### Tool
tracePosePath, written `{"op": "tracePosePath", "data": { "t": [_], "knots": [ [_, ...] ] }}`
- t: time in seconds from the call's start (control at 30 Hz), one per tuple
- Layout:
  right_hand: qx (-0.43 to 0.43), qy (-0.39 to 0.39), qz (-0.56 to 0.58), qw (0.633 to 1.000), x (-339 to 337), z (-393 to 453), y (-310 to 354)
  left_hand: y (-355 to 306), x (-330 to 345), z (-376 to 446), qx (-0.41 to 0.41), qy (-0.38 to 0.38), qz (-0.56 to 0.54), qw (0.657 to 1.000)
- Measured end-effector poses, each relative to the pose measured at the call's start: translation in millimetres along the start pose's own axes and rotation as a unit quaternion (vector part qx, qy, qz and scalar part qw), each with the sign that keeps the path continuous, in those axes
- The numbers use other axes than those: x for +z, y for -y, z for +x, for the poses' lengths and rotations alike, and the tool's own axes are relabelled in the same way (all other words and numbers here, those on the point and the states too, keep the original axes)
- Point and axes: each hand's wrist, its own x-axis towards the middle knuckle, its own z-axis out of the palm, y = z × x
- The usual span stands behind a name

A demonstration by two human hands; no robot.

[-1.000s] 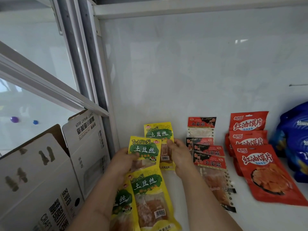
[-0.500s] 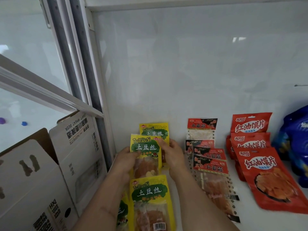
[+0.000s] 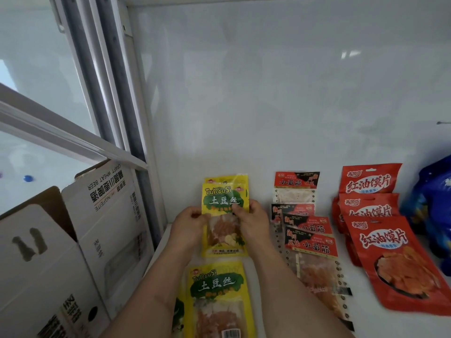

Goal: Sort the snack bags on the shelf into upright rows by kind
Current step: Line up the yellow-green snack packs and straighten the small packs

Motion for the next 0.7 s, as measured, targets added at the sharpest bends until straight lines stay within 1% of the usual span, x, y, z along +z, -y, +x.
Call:
{"op": "tracePosePath", "data": {
  "t": [0.1, 0.17, 0.23, 0.4, 0.57, 0.7],
  "knots": [
    [-0.013, -0.022, -0.007, 1.000, 4, 5, -5, -1, -6, -10, 0.008, 0.039, 0.117, 0.992],
    [-0.018, -0.034, -0.009, 0.999, 6, 8, -6, 1, -10, -12, 0.010, 0.060, 0.219, 0.974],
    [-0.020, -0.041, -0.010, 0.999, 7, 8, -6, 3, -13, -11, 0.007, 0.067, 0.277, 0.958],
    [-0.019, -0.059, -0.058, 0.996, 11, 13, -9, 13, -6, 1, 0.011, 0.063, 0.318, 0.946],
    [-0.055, -0.080, -0.195, 0.976, 14, 4, 3, 15, -3, 2, 0.006, 0.034, 0.348, 0.937],
    [-0.026, -0.098, -0.243, 0.965, 19, -13, 9, 7, -7, -5, 0.012, 0.026, 0.373, 0.927]
  ]
}}
